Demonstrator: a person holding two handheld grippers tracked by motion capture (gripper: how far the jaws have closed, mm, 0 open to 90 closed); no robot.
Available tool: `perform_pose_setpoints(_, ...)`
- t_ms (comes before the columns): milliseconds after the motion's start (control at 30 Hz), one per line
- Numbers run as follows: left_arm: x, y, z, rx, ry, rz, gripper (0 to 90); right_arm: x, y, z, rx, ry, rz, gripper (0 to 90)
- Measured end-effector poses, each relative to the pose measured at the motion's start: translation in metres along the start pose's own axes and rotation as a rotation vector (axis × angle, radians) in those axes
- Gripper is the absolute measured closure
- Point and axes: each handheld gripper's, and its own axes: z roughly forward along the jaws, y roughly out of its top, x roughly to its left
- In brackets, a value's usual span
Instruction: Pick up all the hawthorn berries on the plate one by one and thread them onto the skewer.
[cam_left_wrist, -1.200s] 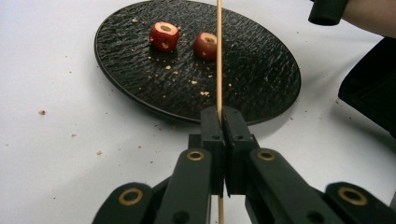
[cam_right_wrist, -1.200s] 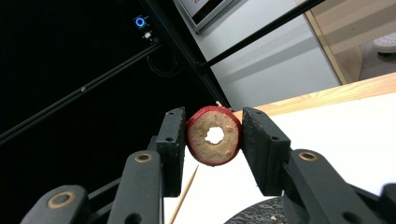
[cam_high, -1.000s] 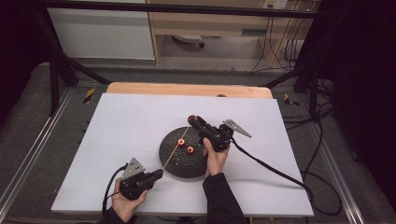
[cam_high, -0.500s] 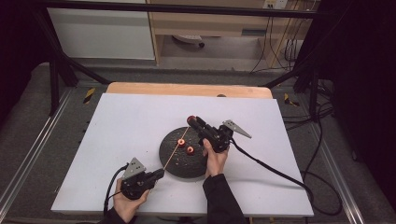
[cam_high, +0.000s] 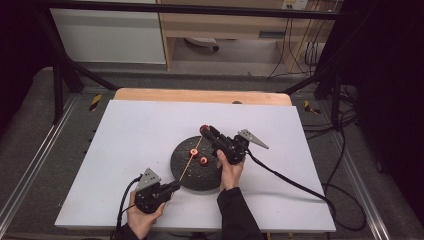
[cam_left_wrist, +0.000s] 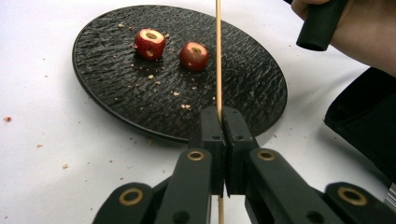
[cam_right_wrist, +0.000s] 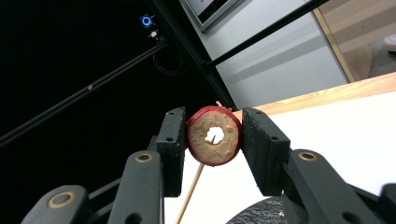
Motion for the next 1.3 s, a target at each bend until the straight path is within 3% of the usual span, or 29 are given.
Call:
perform_pose_setpoints(267, -0.005, 0.002, -0.001, -0.001, 0.014, -0.009, 88.5, 0.001, 0.001, -0.002, 0.011, -0.002, -0.023, 61.8)
perform_pose_setpoints(467, -0.008, 0.002, 0.001, 0.0, 0.02, -0.041, 88.6, -0.001, -0.002, 0.001, -0.007, -0.019, -0.031, 62.0)
perform_pose_setpoints(667, -0.011, 0.001, 0.003, 0.01, 0.036, -0.038, 88.6, -0.001, -0.001, 0.001, -0.025, -0.024, -0.04, 62.1)
perform_pose_setpoints(1300, -0.012, 0.012, 0.013, -0.013, 0.052, -0.046, 88.5, 0.001, -0.01, 0.0, 0.021, 0.005, 0.007, 62.1)
